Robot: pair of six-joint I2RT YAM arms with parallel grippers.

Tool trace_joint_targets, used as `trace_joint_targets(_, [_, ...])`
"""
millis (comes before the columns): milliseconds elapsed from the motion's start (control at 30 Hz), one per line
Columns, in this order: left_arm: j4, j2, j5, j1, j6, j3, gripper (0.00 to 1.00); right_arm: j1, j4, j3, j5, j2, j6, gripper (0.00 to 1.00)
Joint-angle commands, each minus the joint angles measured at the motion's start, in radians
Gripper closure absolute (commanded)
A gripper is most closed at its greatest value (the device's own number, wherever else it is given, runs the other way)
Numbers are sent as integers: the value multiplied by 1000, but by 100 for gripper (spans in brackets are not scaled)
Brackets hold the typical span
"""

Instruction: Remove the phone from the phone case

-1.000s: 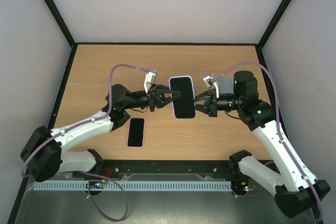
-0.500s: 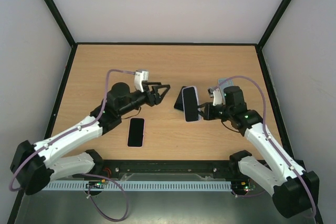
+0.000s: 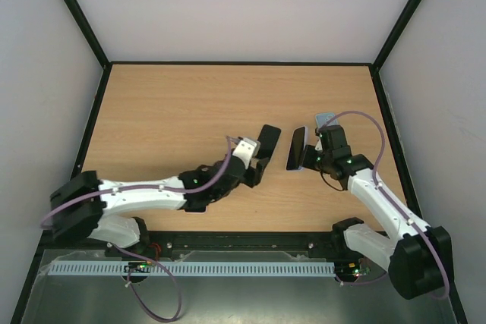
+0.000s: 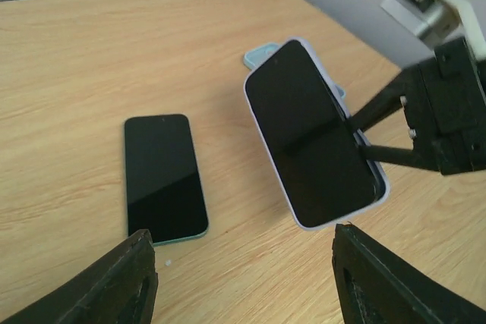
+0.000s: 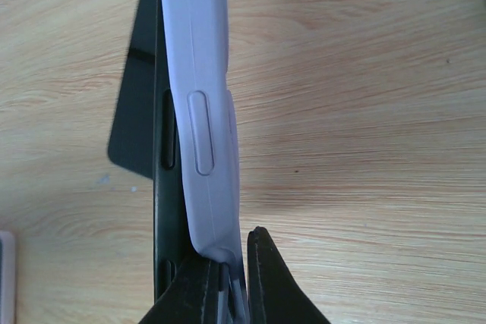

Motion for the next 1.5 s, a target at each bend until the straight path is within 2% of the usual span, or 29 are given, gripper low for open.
trace_joint_targets(0, [123,108,-170,-65,144,42,35,-8,18,31,58,50,54,98])
trace_joint_targets(133, [222,227,-154,-81,168,66,31,-23,23,41,24,111,69,98])
trace_joint_targets(467, [452,403,-30,-103,297,77,33,-26,35,37,29,208,67,98])
trace_joint_targets(567, [442,435,10,-104,327,103,33,-25,51,32,9,214,76,98])
trace_joint_targets(733, [375,502,-6,-104,360,169,33,-27,63,33,9,227,78,98])
trace_joint_targets(867, [311,547,-13,-105,384,225,39,-31,62,33,-9,248,76,98])
trace_joint_targets(1100, [273,591,-75,-109,432,253,41,-32,67,30,-24,255,76,98])
trace_joint_targets(1233, [209,609,-113,-108,471,274,40,-31,71,20,-33,243,78,98])
trace_joint_targets(1467, [186,638,-176,-108,508,302,39,-32,78,12,-83,242,68,98])
